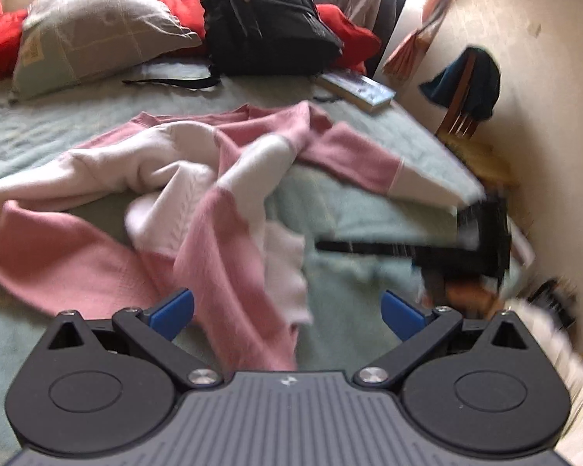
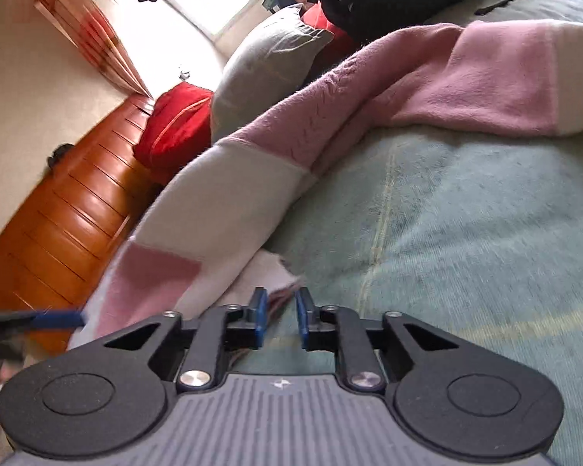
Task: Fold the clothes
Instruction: 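Pull the hem outward with the right gripper to spread the sweater body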
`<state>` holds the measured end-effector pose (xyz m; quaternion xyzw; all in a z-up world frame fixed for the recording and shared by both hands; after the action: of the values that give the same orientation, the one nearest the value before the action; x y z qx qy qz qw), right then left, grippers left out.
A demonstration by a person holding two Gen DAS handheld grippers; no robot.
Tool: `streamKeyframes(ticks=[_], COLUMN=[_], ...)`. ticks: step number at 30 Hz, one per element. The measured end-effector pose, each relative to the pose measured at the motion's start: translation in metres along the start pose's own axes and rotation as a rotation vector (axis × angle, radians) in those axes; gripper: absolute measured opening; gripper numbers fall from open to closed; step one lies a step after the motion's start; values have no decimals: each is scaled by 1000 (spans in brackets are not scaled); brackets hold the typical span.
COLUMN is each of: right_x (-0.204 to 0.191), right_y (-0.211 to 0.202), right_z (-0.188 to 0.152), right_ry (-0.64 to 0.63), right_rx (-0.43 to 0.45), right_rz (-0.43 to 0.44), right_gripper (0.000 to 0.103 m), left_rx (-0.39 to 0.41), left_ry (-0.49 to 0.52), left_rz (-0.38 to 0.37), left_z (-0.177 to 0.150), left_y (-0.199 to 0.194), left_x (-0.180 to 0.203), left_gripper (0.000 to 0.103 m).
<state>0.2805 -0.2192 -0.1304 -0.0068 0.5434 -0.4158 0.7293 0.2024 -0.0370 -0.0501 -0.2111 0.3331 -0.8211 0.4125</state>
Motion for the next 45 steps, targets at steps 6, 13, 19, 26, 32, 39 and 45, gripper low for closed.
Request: streamKeyframes(ticks=[6, 13, 19, 26, 32, 39, 45], right_x=[-2, -27, -21, -23, -52, -50, -50], right_y=[31, 64, 50, 49, 46, 55, 54], right_z=[24, 4, -12, -14, -27, -29, -23], right_ry=[-53, -243, -273, -339, -497, -495, -438], right_rx=[-15, -78, -139, -104, -52, -49, -14], right_rz=[-7, -51, -21, -43, -80, -99, -67], right_gripper=[43, 44, 31, 32, 32, 32, 18], left_rx=[6, 17, 21, 18, 15, -3, -9], left_ry=[-17, -115, -108, -110, -114, -138, -147], left_rz=[75, 80, 82, 68, 67, 58, 53], left_z=[-32, -44, -43, -47, -51, -56, -59], left_y=[-11, -6, -4, -3, -5, 4, 5], left_x=[4, -12, -12, -6, -4, -8, -10], left_gripper=[102, 102, 102, 102, 102, 102, 102])
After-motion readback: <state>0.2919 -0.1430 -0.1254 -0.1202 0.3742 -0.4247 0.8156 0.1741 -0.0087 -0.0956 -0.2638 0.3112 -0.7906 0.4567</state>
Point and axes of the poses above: each gripper's, at about its wrist camera, not at the fingertips, and y roughly the way its jaws point, x to its right, z to its top, the point moved 7 cm from there along y, roughly the way its jaws point, and after that the axes turned 15 degrees about y, right-handed, at the moved point
